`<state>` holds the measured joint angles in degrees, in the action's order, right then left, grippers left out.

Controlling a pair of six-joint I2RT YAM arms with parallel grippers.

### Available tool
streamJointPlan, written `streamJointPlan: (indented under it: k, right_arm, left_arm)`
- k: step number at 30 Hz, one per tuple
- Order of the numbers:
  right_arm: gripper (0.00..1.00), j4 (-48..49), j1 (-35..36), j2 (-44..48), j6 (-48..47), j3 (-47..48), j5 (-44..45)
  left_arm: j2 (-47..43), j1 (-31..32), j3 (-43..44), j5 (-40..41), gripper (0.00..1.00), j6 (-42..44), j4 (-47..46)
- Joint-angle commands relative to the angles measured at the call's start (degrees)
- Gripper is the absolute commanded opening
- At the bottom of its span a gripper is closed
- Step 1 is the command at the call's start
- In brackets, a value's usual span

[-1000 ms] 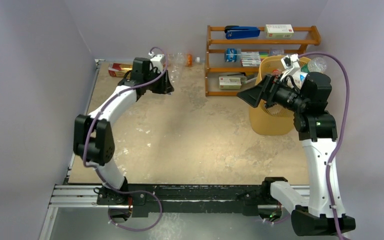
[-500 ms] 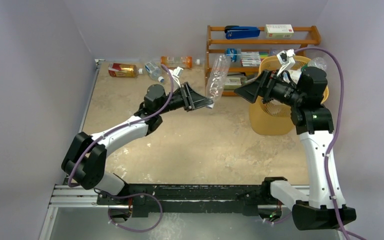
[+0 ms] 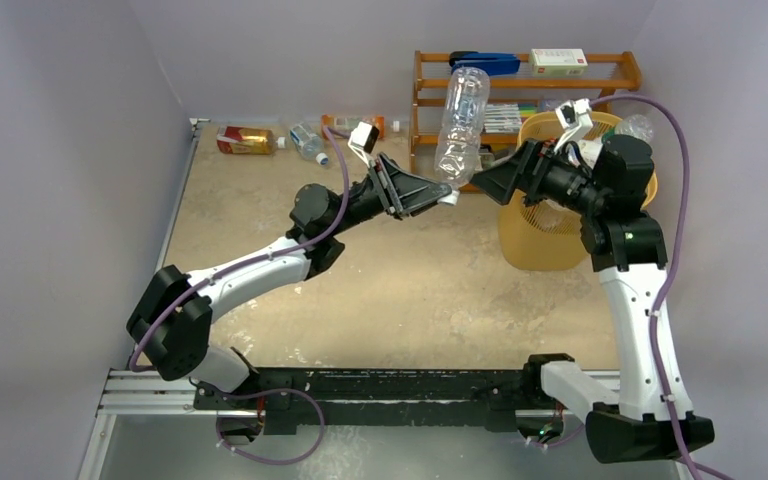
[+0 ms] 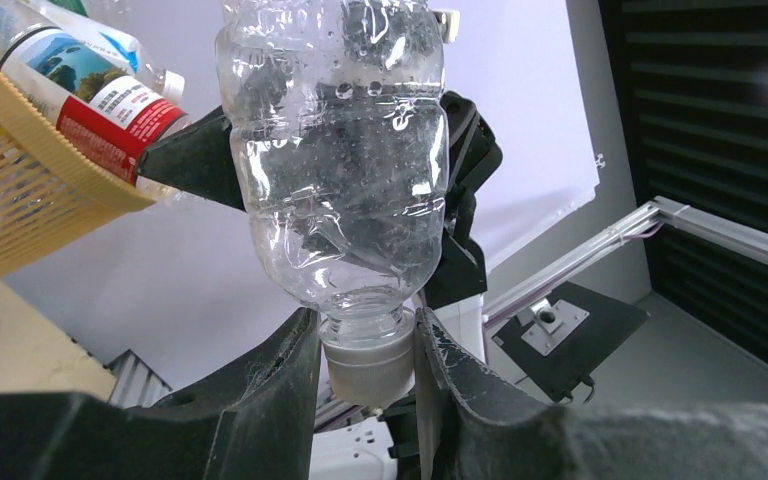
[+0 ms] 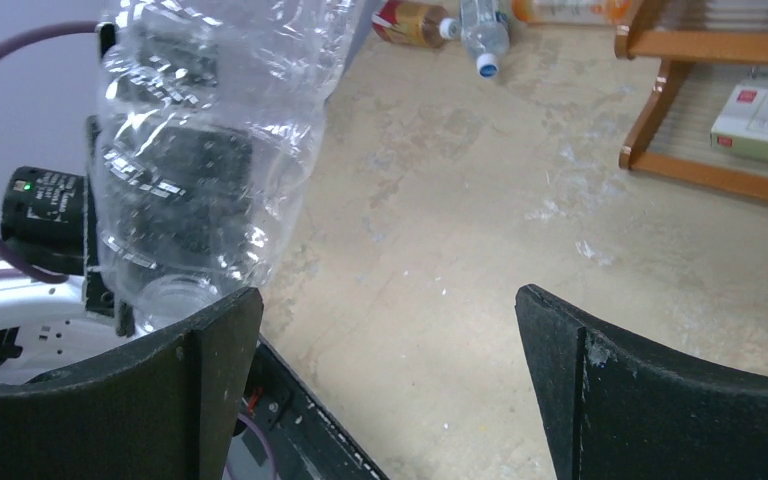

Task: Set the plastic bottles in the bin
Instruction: Pick up the plastic bottle at the center of the board.

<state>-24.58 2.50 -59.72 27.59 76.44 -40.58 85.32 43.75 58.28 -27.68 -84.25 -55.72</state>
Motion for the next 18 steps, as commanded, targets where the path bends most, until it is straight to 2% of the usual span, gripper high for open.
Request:
streamJointPlan:
  k: [1,3,8,18]
  right_arm:
    - [1.0,7.6,0.1,2.2,2.4,0.8,-4.2]
    - [1.0,7.8,0.1,2.5,2.8,1.5,-4.0]
    - [0.99,3.0,0.1,4.4,2.5,4.6,3.2]
    - [1.0,6.9,0.1,2.2,5.0,8.7,-0.2]
  left_arm:
    - [0.3,0.7,1.8,1.9,0.24,-1.4,-4.3]
    - [0.2,0.8,1.5,2.3,0.24,-1.4,-4.5]
    - [-0.9,0.8,2.0,2.2,0.24,-0.2,-2.8]
    - [-1.1,2.0,2.8,-0.9,0.24,1.6,-0.2]
